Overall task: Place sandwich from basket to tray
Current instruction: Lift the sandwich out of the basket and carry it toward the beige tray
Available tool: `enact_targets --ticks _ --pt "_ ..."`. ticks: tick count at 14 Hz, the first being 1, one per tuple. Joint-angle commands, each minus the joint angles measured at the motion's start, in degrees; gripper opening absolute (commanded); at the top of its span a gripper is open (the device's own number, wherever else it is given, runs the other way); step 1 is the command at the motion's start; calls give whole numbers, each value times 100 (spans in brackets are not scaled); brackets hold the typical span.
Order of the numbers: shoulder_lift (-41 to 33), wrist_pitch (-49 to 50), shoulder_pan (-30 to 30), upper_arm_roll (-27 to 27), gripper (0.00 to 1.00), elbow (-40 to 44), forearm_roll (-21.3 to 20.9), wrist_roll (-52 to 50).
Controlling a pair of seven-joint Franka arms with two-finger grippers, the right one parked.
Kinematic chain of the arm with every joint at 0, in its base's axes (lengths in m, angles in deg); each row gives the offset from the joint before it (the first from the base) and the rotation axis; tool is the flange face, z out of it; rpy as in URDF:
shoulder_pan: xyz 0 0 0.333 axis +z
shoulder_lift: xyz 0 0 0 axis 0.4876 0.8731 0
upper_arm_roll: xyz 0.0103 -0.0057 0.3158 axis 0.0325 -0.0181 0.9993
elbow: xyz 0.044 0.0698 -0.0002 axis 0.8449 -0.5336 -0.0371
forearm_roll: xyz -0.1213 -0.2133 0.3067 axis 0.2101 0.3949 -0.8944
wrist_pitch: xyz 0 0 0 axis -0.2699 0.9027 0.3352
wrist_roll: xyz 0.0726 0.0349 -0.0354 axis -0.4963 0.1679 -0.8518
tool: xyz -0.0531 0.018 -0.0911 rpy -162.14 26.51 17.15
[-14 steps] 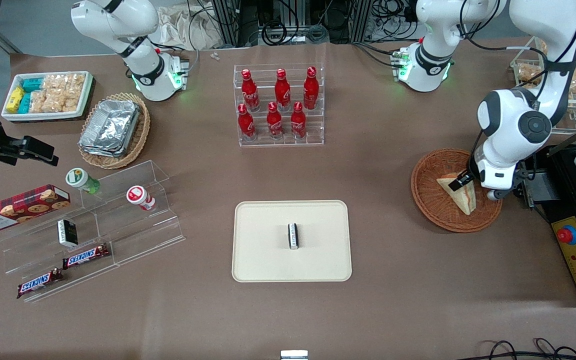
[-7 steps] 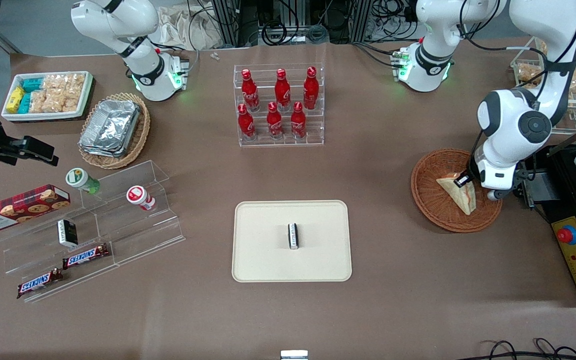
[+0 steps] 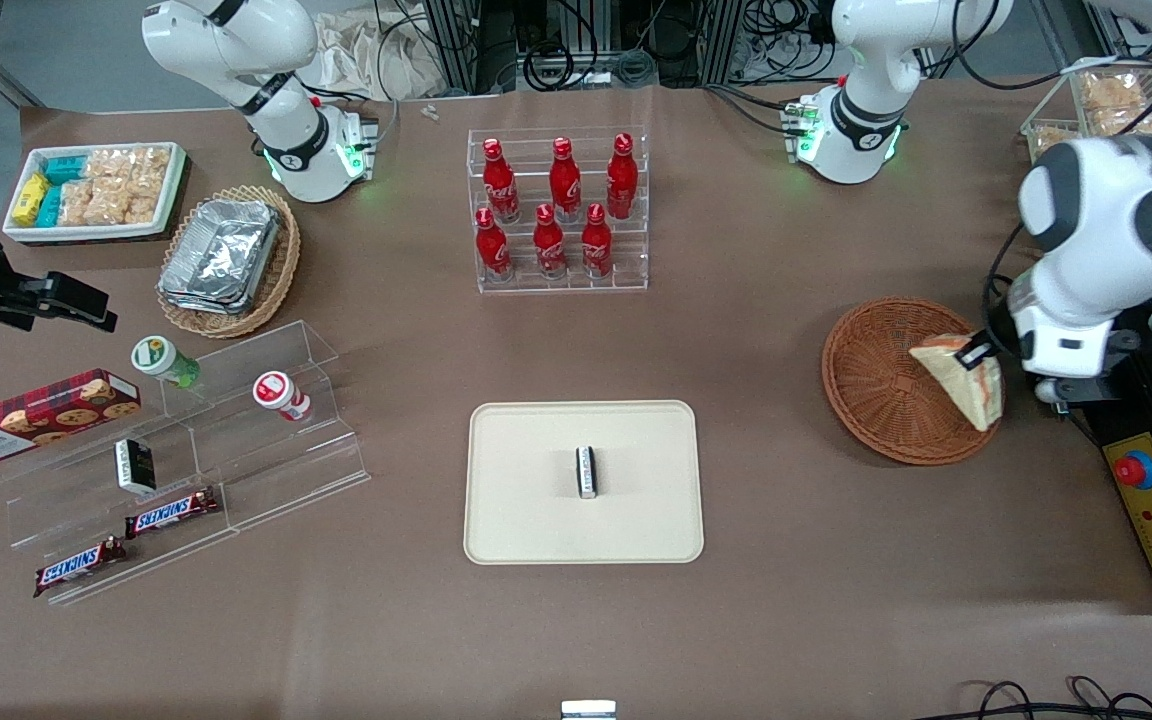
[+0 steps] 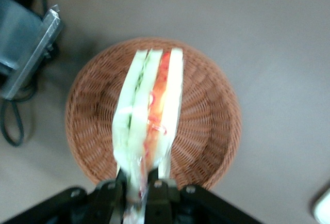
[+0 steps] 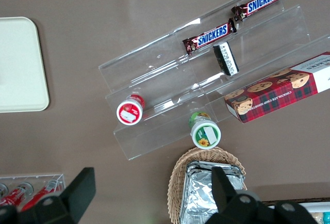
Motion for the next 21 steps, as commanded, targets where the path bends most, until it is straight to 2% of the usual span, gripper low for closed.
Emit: enact_targets --ticks 1,3,6,9,12,13,15,18,21 --pt "174 1075 -61 -141 0 1368 -85 298" --pt "419 1865 -104 -299 0 2343 -33 728" --pt "1078 2737 -131 -1000 0 3628 -41 968" --pt "1368 2705 -140 -1958 0 3798 -50 293" --pt "1965 2346 -149 -2724 0 3851 -94 37" --pt "2167 2126 -149 -2874 0 3834 -198 18" --pt "2720 1748 -201 -3321 0 3816 -715 -69" --pt "3556 1309 -859 -3332 0 3842 -1691 -710" --pt "4162 510 -896 -3341 0 3851 -1834 -685"
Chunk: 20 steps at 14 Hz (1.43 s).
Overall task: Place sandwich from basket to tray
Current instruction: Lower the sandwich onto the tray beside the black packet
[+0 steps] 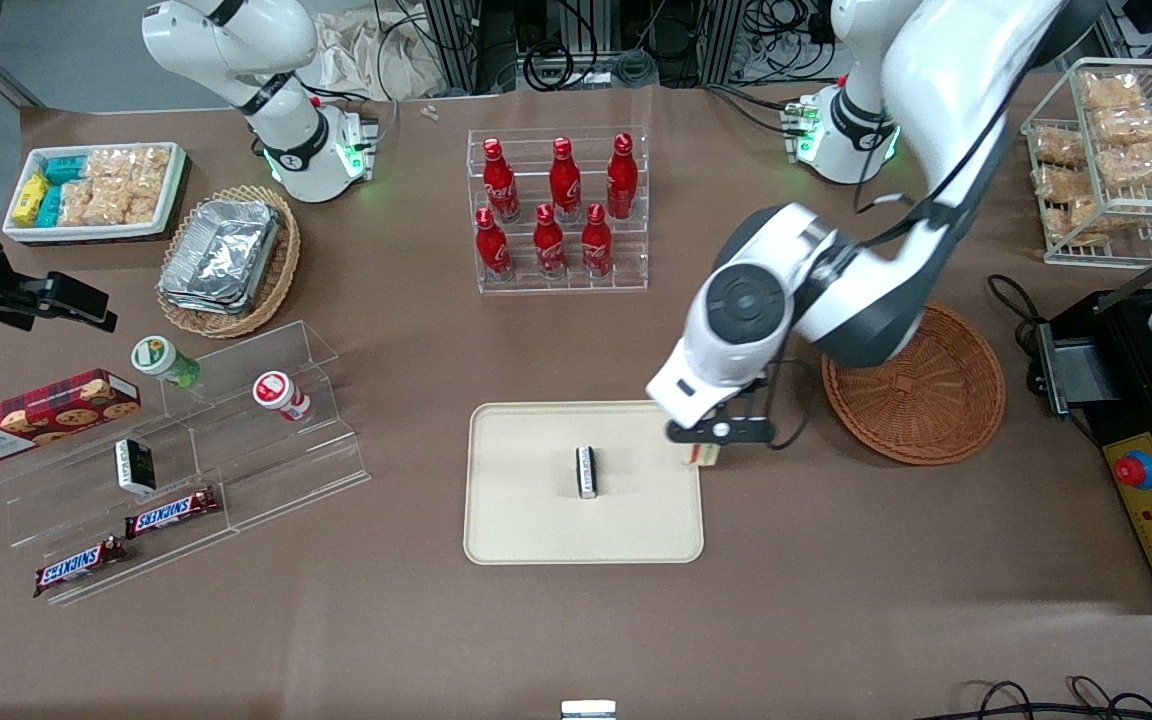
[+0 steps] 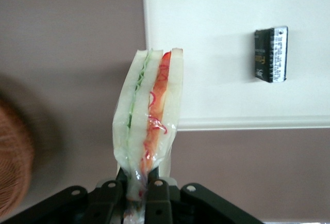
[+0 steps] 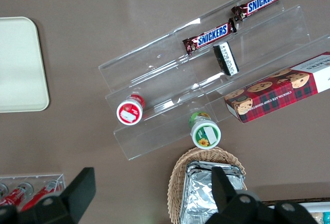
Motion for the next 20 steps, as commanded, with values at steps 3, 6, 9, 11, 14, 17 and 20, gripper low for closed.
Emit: enact_targets --ticks 3,6,9,11,14,17,20 --pt "792 -677 57 -43 0 342 -483 -16" --pt "916 -747 57 1 0 351 -661 -104" --pt "1030 -1106 -22 168 0 359 -661 -131" --pt "1205 -1275 -92 299 0 499 -661 -157" --pt "1285 -1318 -303 475 32 641 -652 -394" --pt "1320 -1538 -303 493 100 632 -617 -613" --pt "1320 -1547 -330 502 100 641 -652 -746"
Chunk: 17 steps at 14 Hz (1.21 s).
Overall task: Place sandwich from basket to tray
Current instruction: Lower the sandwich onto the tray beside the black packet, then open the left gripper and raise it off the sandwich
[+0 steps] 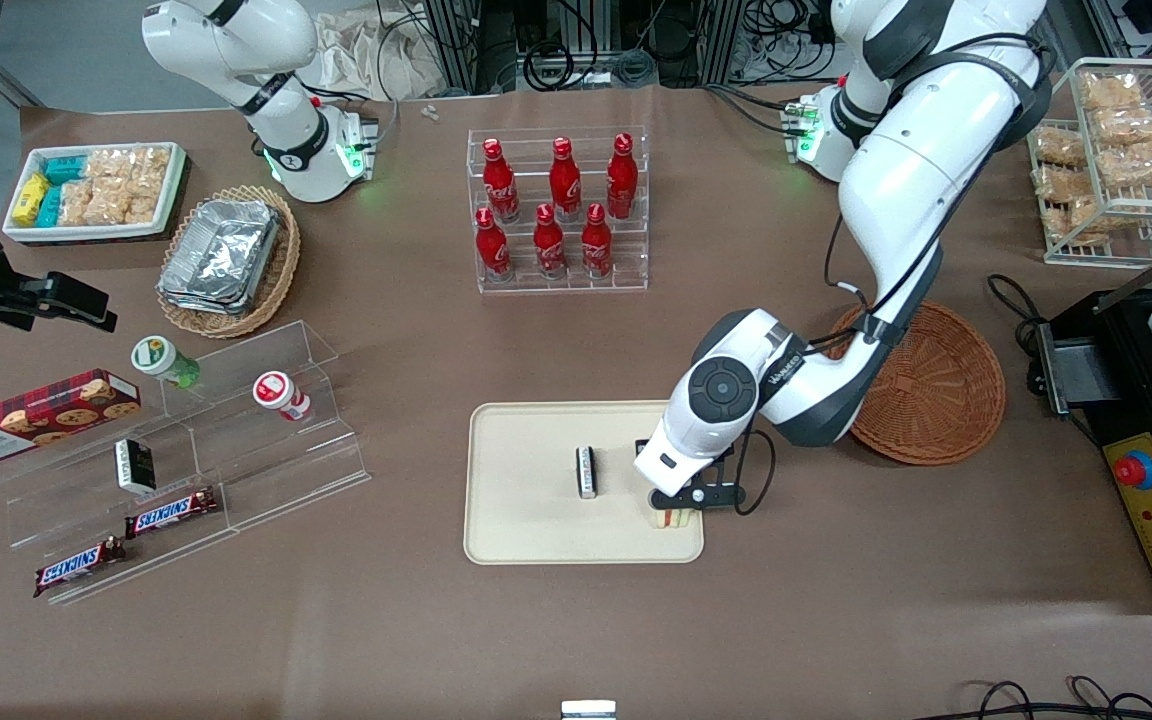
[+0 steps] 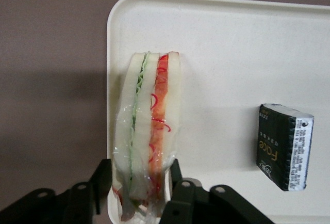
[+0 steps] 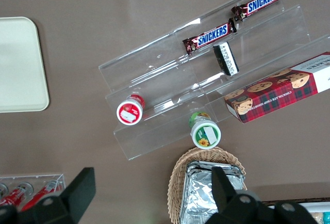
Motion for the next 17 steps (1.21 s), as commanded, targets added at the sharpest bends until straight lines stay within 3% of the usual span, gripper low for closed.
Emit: enact_targets --ticks 1,7,12,14,17 --pt "93 -44 -118 65 100 200 -127 -226" --pt "-450 70 -4 65 100 191 -83 -551" --pt "-1751 1703 671 13 100 139 49 -499" --pt "-2269 1932 857 143 100 104 635 -220" --pt "-3183 2285 683 1484 100 -518 1733 1509"
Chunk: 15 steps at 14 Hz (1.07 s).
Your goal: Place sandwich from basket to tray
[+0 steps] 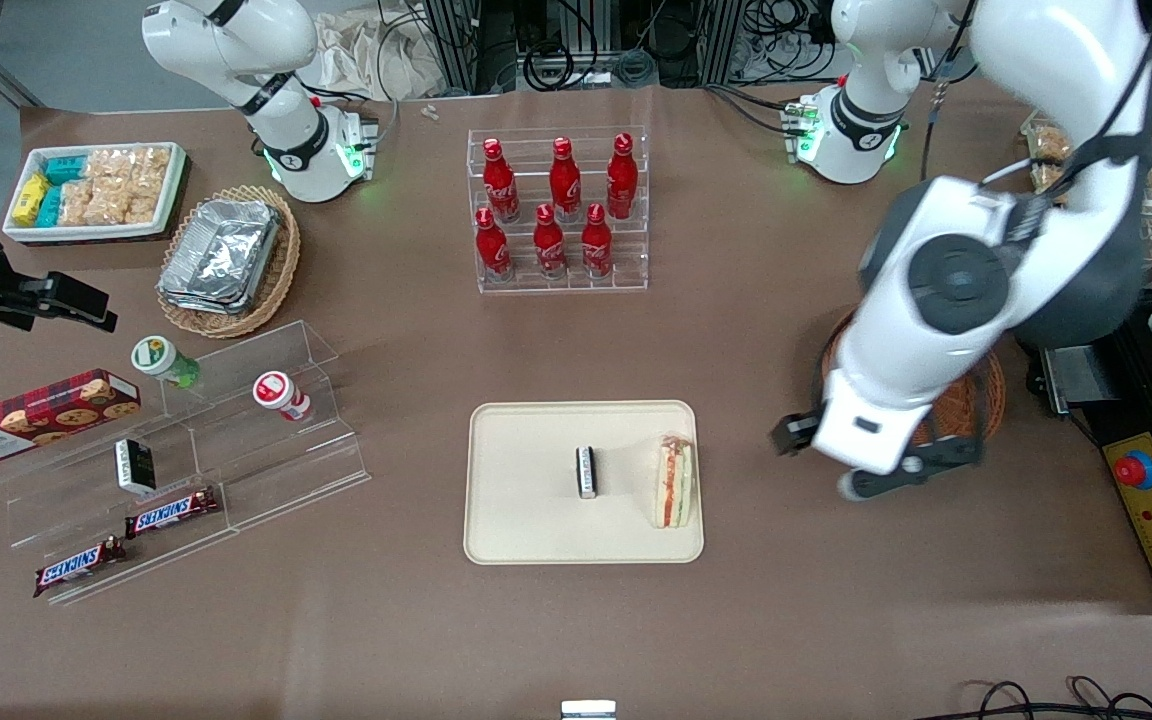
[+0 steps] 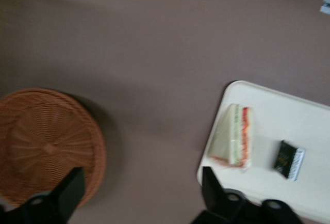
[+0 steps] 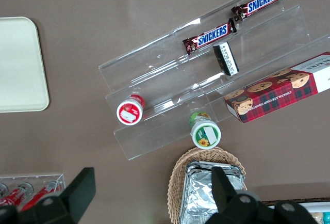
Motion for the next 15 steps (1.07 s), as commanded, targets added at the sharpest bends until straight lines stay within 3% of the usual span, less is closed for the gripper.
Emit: enact_targets --ticks 1,3,4,7,12,15 --pt "-1021 20 -357 1321 100 -990 817 1384" --pt "-1488 46 -945 2333 100 -1483 907 2352" --pt "-1620 81 -974 2494 100 -1598 977 2809" --pt "-1823 406 -511 2530 100 -1634 1301 4330" --pt "-2237 -32 -447 2671 100 -2197 1320 4501" --pt "-1912 2 -456 2662 100 -1689 1180 4510"
